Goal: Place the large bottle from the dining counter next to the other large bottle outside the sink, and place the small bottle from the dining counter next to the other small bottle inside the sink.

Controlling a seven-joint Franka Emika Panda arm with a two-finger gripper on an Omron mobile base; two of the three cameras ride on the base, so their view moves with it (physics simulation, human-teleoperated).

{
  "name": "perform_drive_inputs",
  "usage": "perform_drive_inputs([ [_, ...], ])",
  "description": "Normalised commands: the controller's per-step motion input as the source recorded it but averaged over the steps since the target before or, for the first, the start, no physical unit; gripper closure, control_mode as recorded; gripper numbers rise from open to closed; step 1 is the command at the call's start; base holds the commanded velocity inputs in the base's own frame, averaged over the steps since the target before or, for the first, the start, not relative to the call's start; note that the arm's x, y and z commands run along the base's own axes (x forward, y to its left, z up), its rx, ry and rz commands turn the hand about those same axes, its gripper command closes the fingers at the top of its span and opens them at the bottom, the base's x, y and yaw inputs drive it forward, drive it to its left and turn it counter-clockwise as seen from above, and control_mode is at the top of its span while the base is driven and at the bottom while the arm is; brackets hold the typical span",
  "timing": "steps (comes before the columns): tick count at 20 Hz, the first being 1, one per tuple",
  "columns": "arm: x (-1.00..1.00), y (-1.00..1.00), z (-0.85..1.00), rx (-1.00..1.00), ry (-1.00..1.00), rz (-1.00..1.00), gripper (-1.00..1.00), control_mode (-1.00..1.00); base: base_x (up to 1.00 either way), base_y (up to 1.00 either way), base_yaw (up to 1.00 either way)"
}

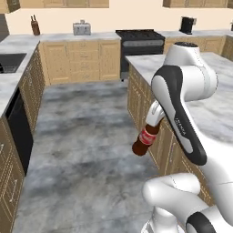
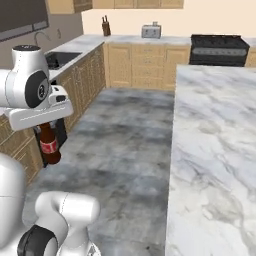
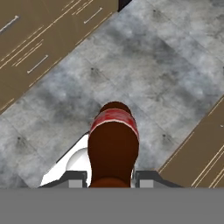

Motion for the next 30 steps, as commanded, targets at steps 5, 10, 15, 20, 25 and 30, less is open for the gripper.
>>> perform_drive_inputs([
  [5, 0.0, 0.0, 0.0, 0.0, 0.0, 0.0, 1.0, 1.0, 1.0, 0.31, 0.15],
  [10, 0.0, 0.0, 0.0, 0.0, 0.0, 0.0, 1.0, 1.0, 1.0, 0.31, 0.17],
  [15, 0.0, 0.0, 0.0, 0.0, 0.0, 0.0, 1.0, 1.0, 1.0, 0.21, 0.21],
  [20, 0.0, 0.0, 0.0, 0.0, 0.0, 0.0, 1.0, 1.0, 1.0, 0.18, 0.25],
  [25, 0.0, 0.0, 0.0, 0.0, 0.0, 0.0, 1.0, 1.0, 0.9, 0.28, 0.35],
  [30, 0.0, 0.0, 0.0, 0.0, 0.0, 0.0, 1.0, 1.0, 0.87, 0.1, 0.37],
])
